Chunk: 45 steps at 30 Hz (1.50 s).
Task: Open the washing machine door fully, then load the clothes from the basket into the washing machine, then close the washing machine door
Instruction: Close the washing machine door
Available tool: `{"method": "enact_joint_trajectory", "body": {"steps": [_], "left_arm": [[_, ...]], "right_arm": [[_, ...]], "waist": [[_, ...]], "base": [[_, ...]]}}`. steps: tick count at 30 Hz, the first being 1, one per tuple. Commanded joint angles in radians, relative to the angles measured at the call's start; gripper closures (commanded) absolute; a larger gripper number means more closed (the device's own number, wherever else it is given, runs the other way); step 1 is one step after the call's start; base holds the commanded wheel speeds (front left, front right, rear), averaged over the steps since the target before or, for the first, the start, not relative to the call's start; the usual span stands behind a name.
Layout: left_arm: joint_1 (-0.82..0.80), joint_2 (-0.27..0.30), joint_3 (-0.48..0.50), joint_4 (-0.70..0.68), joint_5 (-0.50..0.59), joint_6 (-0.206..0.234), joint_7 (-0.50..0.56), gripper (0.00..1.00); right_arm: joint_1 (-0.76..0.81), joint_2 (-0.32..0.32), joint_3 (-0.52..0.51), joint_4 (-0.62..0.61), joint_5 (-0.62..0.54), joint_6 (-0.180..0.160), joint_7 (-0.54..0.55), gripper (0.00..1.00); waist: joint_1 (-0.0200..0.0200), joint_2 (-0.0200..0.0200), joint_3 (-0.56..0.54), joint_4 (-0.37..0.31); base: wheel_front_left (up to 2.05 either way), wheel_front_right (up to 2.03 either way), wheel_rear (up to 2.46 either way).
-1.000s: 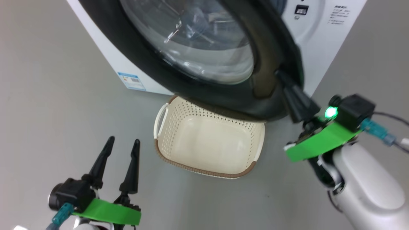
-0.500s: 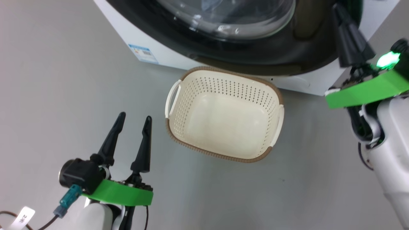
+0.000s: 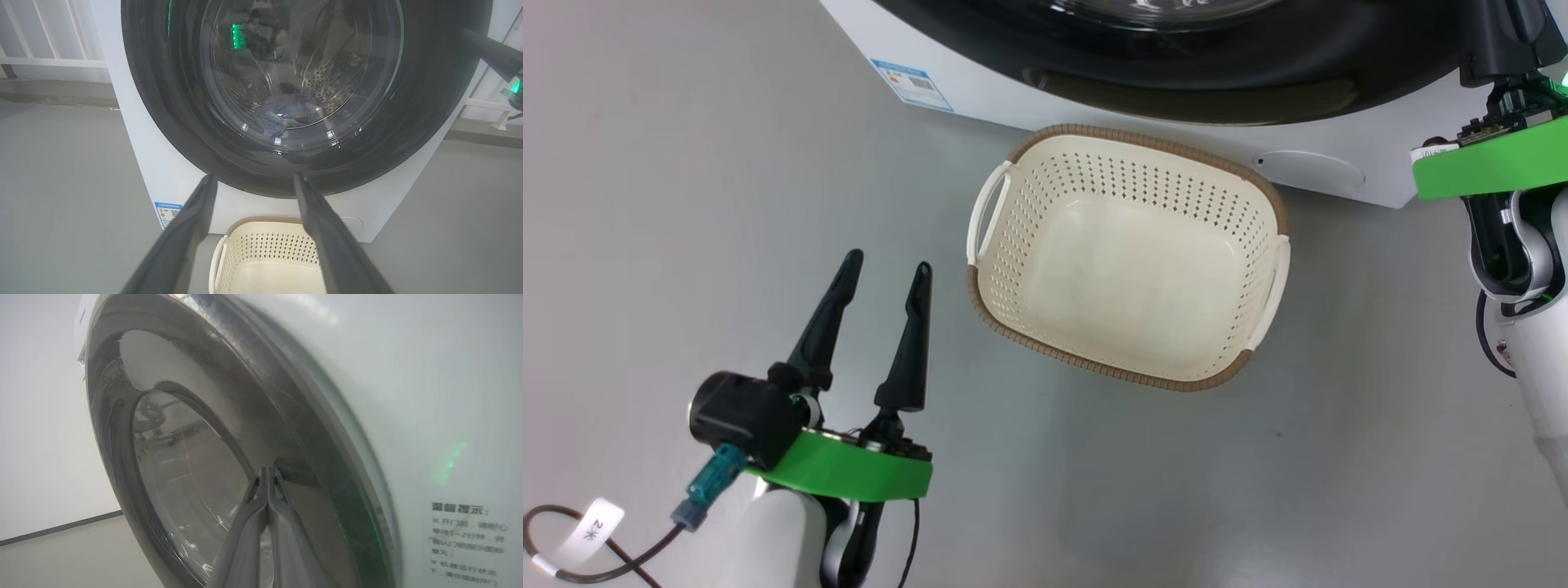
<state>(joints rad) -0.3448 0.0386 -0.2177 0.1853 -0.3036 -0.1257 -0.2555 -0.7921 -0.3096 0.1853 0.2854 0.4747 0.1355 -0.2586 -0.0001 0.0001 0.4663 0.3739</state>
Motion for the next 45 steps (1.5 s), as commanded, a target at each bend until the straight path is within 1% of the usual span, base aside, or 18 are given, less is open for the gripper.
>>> {"method": "enact_joint_trajectory", "body": {"steps": [1, 5, 12, 22, 23, 24, 26, 27, 28, 30, 31, 45], "left_arm": [[-0.013, 0.017, 0.029, -0.028, 0.013, -0.005, -0.006, 0.00], [-0.019, 0.016, 0.028, -0.022, 0.015, -0.005, -0.006, 0.00], [-0.021, 0.019, 0.031, -0.002, 0.018, -0.005, -0.006, 0.00], [0.012, 0.053, 0.044, 0.042, 0.012, -0.005, -0.006, 0.00], [0.017, 0.058, 0.045, 0.045, 0.011, -0.005, -0.006, 0.00], [0.024, 0.064, 0.047, 0.048, 0.010, -0.005, -0.006, 0.00], [0.037, 0.075, 0.053, 0.054, 0.008, -0.005, -0.006, 0.00], [0.044, 0.079, 0.057, 0.057, 0.006, -0.005, -0.006, 0.00], [0.051, 0.084, 0.061, 0.059, 0.005, -0.005, -0.006, 0.00], [0.066, 0.093, 0.071, 0.064, 0.004, -0.005, -0.006, 0.00], [0.073, 0.097, 0.076, 0.066, 0.004, -0.005, -0.006, 0.00], [0.156, 0.146, 0.135, 0.098, 0.008, -0.005, -0.006, 0.00]], "right_arm": [[-0.019, 0.003, -0.008, -0.014, -0.009, -0.005, -0.003, 1.00], [-0.025, 0.009, -0.012, -0.010, -0.010, -0.005, -0.003, 1.00], [0.005, 0.021, 0.016, -0.013, -0.008, -0.005, -0.003, 1.00], [0.124, 0.071, 0.074, -0.016, 0.002, -0.005, -0.003, 1.00], [0.138, 0.075, 0.078, -0.019, 0.003, -0.005, -0.003, 0.97], [0.154, 0.079, 0.083, -0.022, 0.004, -0.005, -0.003, 0.87], [0.185, 0.085, 0.091, -0.029, 0.005, -0.005, -0.003, 0.63], [0.200, 0.089, 0.093, -0.033, 0.006, -0.005, -0.003, 0.54], [0.216, 0.092, 0.096, -0.036, 0.007, -0.005, -0.003, 0.40], [0.245, 0.097, 0.094, -0.040, 0.008, -0.005, -0.003, 0.03], [0.259, 0.099, 0.093, -0.042, 0.008, -0.005, -0.003, 0.00], [0.432, 0.113, 0.043, -0.039, -0.004, -0.005, -0.003, 0.00]], "waist": [[0.0001, -0.0001, 0.005, 0.002], [0.0001, -0.0001, 0.007, -0.003], [0.0001, -0.0001, -0.012, -0.024], [0.0001, -0.0001, -0.115, -0.074], [0.0001, -0.0001, -0.128, -0.080], [0.0001, -0.0001, -0.141, -0.086], [0.0001, -0.0001, -0.167, -0.098], [0.0001, -0.0001, -0.179, -0.105], [0.0001, -0.0001, -0.191, -0.112], [0.0001, -0.0001, -0.213, -0.127], [0.0001, -0.0001, -0.223, -0.134], [0.0001, -0.0001, -0.353, -0.237]], "base": [[0.00, 0.00, 0.00], [0.00, 0.00, 0.00], [0.00, 0.00, 0.00], [0.00, 0.00, 0.00], [0.00, 0.00, 0.00], [0.00, 0.00, 0.00], [0.00, 0.00, 0.00], [0.00, 0.00, 0.00], [0.00, 0.00, 0.00], [0.00, 0.00, 0.00], [0.00, 0.00, 0.00], [0.00, 0.00, 0.00]]}}
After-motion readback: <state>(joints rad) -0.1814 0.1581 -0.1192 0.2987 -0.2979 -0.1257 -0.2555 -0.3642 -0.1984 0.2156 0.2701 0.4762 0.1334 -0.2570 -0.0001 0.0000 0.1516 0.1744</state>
